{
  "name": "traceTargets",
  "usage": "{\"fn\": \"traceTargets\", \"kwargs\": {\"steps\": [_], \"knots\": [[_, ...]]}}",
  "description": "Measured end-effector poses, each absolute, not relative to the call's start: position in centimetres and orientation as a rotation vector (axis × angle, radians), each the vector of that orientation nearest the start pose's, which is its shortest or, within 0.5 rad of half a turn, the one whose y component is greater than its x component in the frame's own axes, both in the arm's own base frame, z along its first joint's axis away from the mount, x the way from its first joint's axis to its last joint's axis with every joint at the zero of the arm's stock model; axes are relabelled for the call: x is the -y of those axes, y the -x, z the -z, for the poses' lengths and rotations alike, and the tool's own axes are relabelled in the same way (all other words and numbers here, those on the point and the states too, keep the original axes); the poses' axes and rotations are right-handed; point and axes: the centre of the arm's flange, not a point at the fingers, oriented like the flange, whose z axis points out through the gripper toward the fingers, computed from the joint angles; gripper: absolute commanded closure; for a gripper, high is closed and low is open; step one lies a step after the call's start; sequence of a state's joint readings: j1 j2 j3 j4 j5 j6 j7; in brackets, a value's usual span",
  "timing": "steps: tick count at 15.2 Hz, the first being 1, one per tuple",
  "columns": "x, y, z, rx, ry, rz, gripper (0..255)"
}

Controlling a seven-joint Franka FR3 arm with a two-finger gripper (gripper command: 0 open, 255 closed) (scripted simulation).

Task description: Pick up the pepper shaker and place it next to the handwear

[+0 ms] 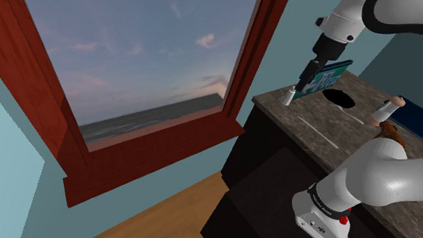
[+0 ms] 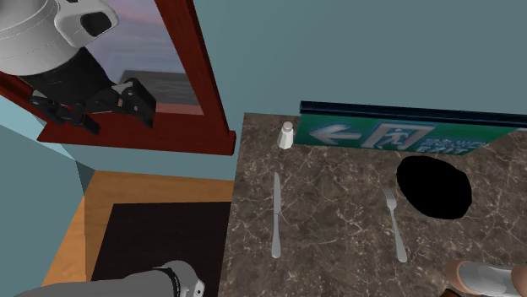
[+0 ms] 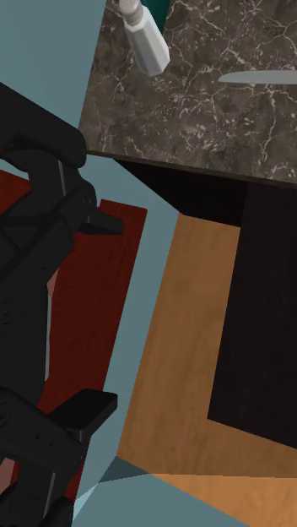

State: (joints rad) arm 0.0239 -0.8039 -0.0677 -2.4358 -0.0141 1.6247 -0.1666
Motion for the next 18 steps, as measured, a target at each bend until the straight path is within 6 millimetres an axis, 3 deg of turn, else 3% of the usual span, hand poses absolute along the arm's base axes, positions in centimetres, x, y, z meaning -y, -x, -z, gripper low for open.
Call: {"fn": "traceTargets", "kwargs": {"steps": [3, 18], "knots": [[3.1, -30.7, -55.5, 0.247, 3.101, -0.005, 0], [18.7, -34.8, -46.5, 0.545, 3.126, 0.033, 0]]}}
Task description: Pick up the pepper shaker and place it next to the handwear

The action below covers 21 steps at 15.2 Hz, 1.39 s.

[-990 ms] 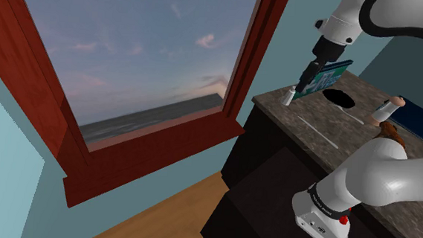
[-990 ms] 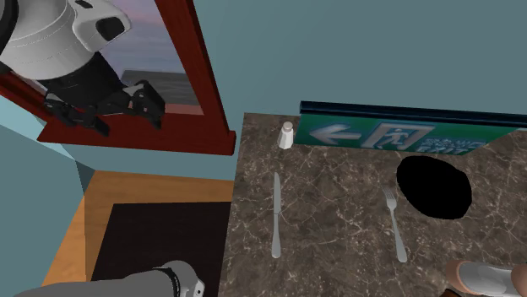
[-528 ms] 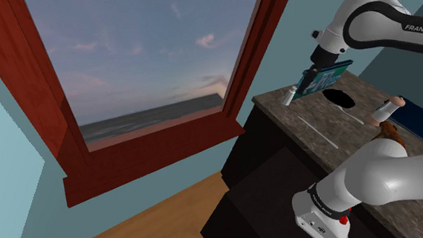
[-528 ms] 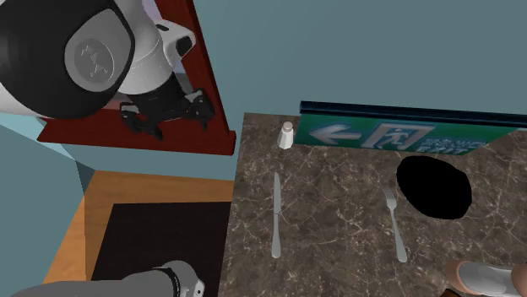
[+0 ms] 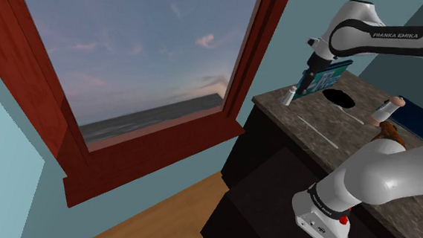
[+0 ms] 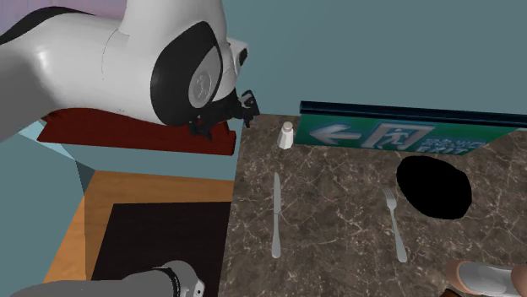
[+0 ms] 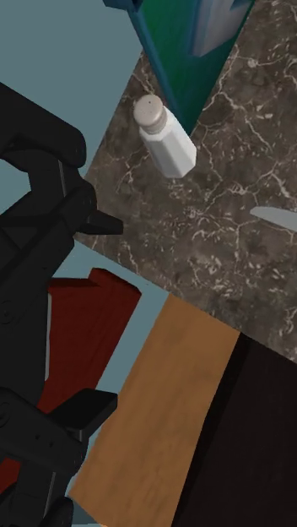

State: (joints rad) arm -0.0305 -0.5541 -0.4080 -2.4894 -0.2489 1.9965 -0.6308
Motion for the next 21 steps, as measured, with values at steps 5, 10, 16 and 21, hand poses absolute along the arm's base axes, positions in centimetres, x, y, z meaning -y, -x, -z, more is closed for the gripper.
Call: {"fn": "traceTargets", "kwargs": {"steps": [5, 10, 16, 21], "knots": [[24.0, -36.5, -43.5, 0.647, 3.128, 0.047, 0], [29.0, -38.8, -40.7, 0.752, 3.126, 0.062, 0], [32.0, -42.6, -39.5, 0.886, 3.159, 0.157, 0], [33.3, -43.0, -37.9, 0.906, 3.237, 0.259, 0]]}}
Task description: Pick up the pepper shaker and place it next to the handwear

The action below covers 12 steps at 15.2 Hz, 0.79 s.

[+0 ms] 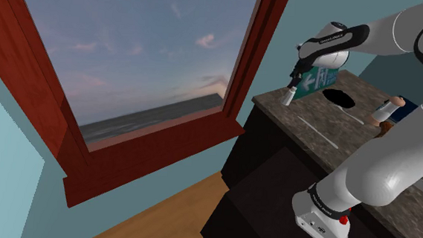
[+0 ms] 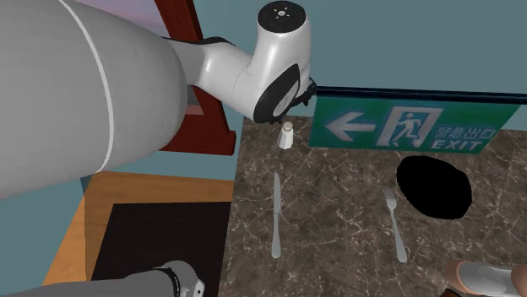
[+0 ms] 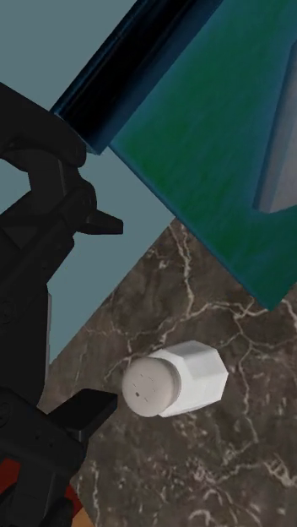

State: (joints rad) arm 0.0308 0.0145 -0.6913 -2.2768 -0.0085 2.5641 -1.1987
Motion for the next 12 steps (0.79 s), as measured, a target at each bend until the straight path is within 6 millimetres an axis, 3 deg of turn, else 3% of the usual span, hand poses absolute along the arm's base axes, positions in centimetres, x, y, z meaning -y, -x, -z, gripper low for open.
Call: {"fn": "traceTargets", "kwargs": {"steps": [3, 6, 7, 12], "knots": [[33.3, -43.3, -37.4, 0.894, 3.253, 0.266, 0], [33.4, -41.8, -35.0, 0.838, 3.146, 0.100, 0], [33.2, -41.6, -34.9, 0.834, 3.136, 0.085, 255], [33.1, -41.4, -34.9, 0.829, 3.126, 0.071, 255]]}}
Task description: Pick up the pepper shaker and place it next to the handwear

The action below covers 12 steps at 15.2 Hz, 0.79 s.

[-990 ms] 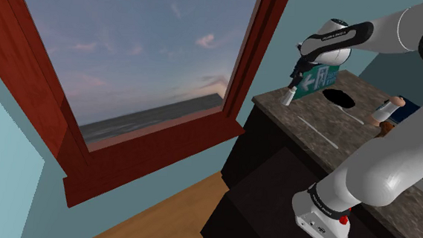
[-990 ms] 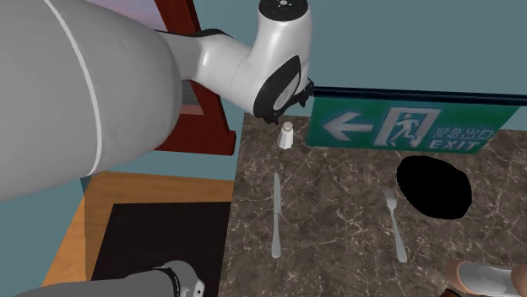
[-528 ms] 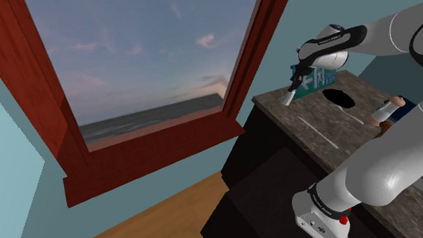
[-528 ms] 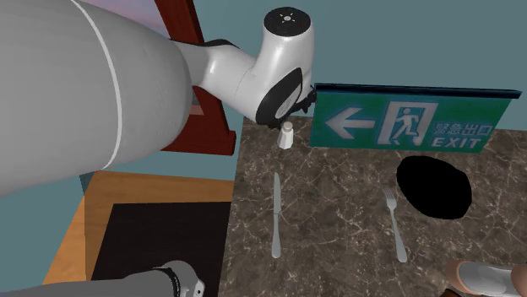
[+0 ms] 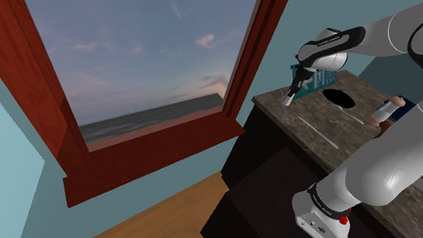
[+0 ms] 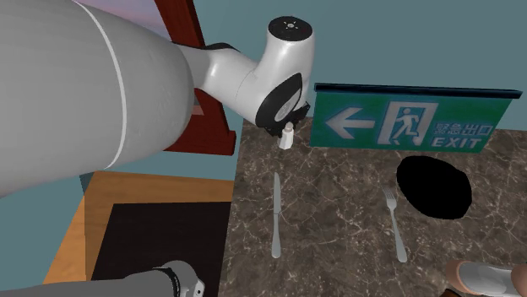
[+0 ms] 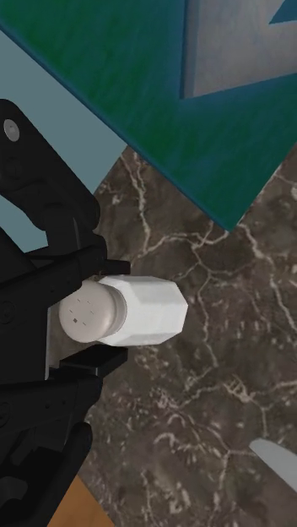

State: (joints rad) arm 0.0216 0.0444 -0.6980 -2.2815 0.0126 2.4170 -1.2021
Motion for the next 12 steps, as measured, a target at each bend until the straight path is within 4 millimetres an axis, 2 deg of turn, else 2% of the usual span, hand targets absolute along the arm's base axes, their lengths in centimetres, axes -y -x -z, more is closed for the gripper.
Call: {"fn": "traceTargets", "kwargs": {"steps": [6, 12], "knots": [[33.1, -41.3, -35.2, 0.829, 3.125, 0.070, 255], [33.2, -41.4, -38.1, 0.829, 3.125, 0.071, 255]]}}
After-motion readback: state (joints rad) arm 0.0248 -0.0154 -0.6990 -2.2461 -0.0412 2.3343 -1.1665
